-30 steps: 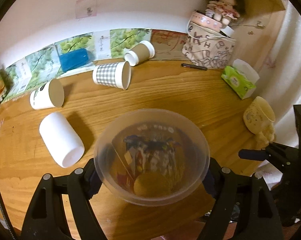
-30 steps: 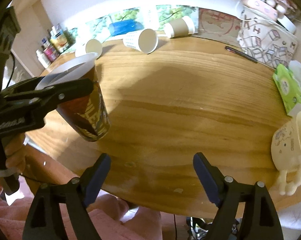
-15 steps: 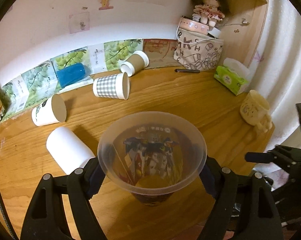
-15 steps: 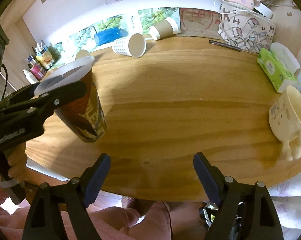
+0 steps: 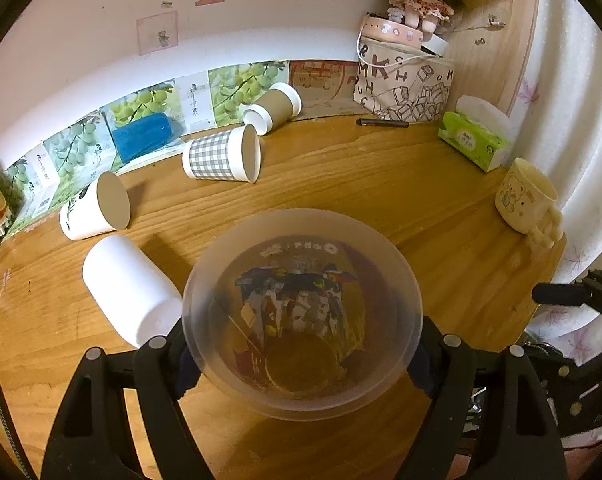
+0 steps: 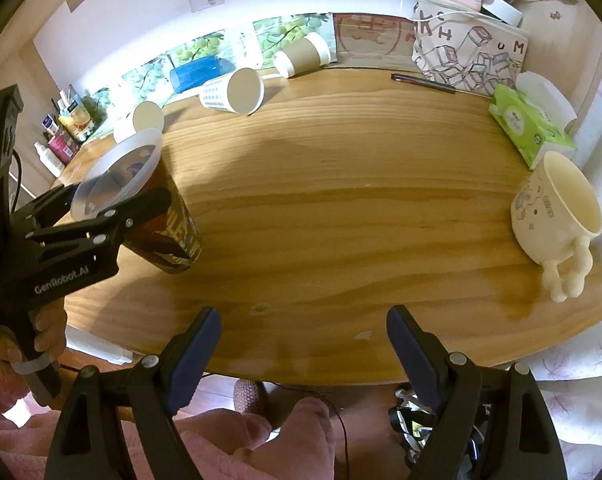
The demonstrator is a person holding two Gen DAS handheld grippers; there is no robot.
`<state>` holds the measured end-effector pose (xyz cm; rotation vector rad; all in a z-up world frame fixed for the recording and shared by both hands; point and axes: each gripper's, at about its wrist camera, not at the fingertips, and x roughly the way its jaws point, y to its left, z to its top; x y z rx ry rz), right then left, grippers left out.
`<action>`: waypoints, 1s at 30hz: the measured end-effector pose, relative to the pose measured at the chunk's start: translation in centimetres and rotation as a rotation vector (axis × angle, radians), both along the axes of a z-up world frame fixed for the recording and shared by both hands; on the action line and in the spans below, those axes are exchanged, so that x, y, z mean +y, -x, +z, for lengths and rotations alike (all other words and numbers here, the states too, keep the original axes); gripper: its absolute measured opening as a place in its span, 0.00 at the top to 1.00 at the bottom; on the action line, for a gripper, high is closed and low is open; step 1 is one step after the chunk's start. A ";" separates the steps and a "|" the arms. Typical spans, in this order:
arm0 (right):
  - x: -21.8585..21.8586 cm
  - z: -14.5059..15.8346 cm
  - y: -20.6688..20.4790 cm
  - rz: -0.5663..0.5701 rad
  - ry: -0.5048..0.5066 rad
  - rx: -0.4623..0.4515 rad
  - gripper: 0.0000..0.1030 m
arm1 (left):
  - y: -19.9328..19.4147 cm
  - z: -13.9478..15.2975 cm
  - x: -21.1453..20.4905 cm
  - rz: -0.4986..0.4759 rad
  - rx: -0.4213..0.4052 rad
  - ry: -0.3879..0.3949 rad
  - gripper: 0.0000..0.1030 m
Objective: Flip cup upright
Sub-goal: 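Lower the upright cup onto the desk and open the left tool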
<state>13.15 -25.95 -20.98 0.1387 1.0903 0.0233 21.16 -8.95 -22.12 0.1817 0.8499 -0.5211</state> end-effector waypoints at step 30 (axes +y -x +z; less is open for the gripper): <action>7.7 1.4 1.5 -0.102 0.045 -0.041 0.02 | 4.6 -2.8 10.6 0.025 0.260 -0.073 0.09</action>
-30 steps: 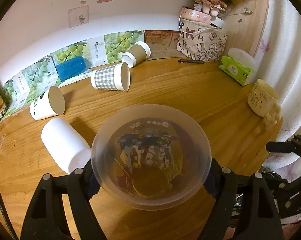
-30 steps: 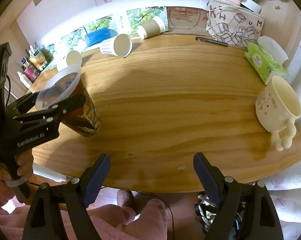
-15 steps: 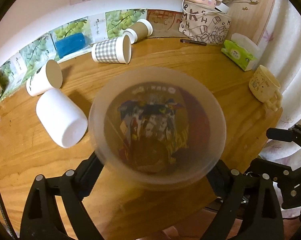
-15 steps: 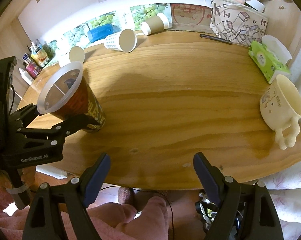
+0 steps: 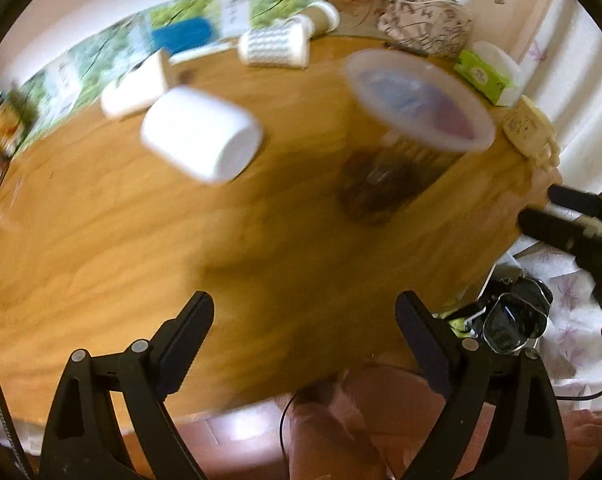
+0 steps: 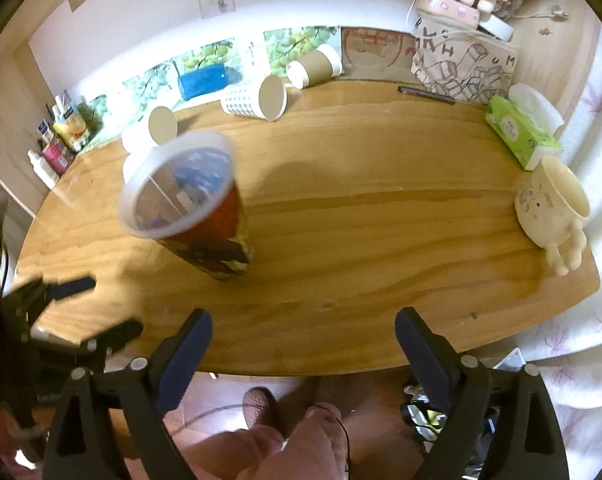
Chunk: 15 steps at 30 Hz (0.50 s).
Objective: Flip cup upright
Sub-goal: 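Lower the upright cup onto the desk and open the left tool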
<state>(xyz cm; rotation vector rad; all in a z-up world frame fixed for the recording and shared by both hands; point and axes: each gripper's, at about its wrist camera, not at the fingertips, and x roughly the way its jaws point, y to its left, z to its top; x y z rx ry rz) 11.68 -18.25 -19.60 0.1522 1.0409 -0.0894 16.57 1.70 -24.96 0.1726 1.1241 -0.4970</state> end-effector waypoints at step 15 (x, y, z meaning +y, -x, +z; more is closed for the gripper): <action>8.3 8.4 -0.1 0.049 -0.011 -0.109 0.00 | 1.5 10.5 9.0 0.272 -0.122 0.066 0.09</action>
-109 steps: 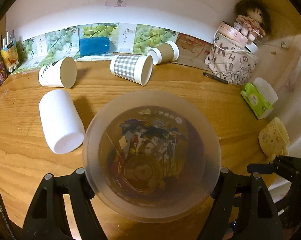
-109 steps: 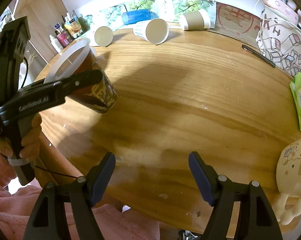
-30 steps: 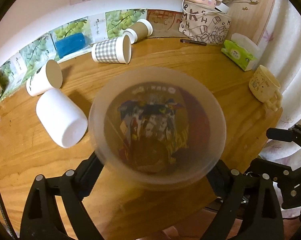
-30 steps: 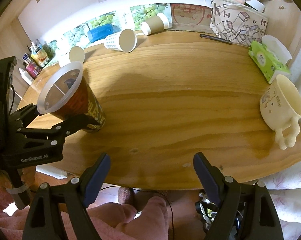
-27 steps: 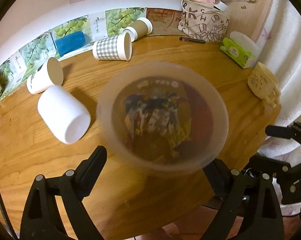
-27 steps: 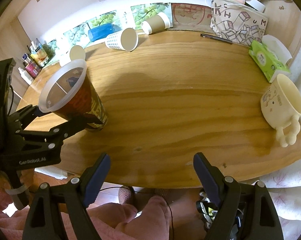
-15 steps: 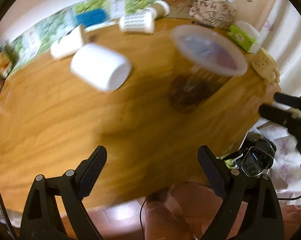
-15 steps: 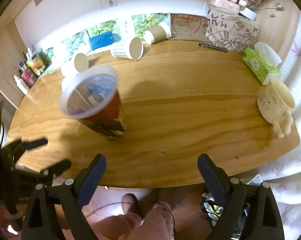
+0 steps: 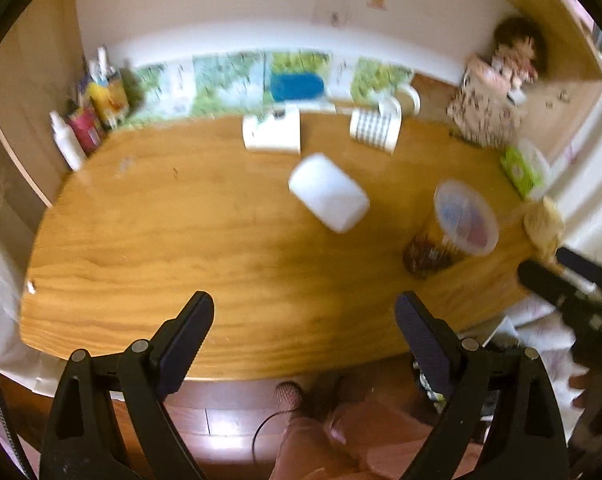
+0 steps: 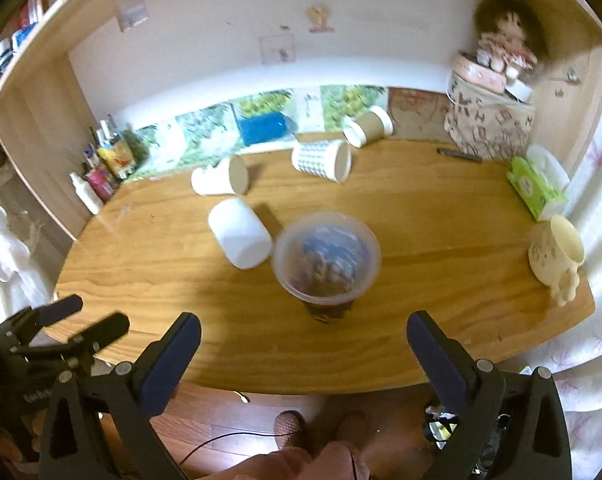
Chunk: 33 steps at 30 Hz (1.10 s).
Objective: Flip cup upright
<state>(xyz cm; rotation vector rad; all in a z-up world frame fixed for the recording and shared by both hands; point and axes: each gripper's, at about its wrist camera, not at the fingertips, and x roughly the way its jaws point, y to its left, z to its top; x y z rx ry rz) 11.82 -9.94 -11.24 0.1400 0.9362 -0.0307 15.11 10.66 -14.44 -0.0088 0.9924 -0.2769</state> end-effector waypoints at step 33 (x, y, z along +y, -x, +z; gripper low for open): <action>-5.9 10.8 7.5 -0.099 0.059 -0.466 0.00 | 7.1 13.9 -6.8 0.219 -0.617 -0.060 0.00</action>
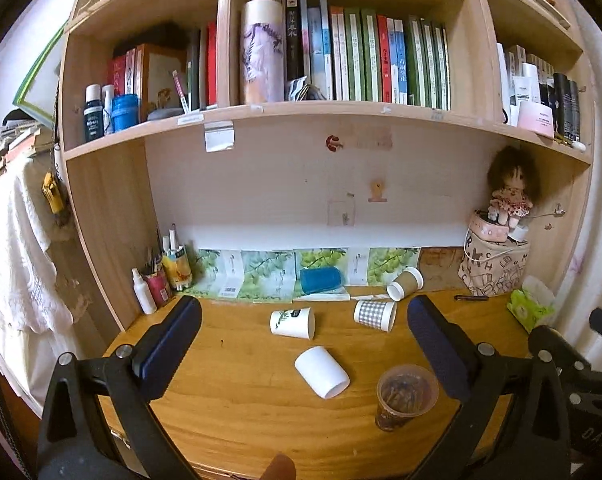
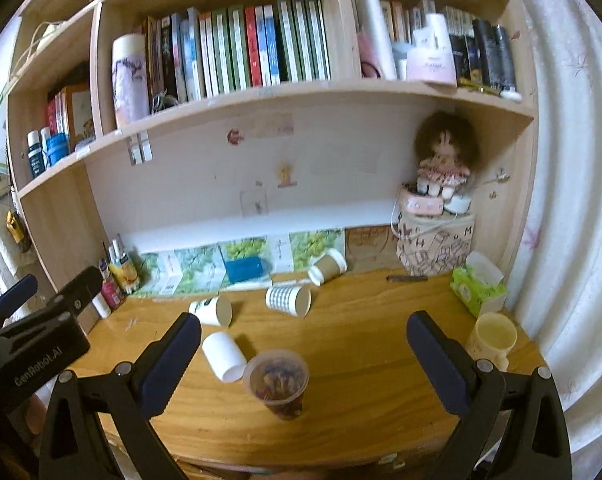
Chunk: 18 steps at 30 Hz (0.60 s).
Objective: Flip cup upright
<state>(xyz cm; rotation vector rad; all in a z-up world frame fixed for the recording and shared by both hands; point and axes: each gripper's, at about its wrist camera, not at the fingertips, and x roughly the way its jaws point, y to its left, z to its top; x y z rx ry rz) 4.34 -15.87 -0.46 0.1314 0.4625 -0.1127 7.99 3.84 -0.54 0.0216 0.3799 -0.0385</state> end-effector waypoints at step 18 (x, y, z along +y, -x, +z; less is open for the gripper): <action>-0.5 -0.4 -1.7 0.082 0.001 0.008 0.00 | 0.0 0.1 -1.3 0.042 -0.037 -0.019 0.00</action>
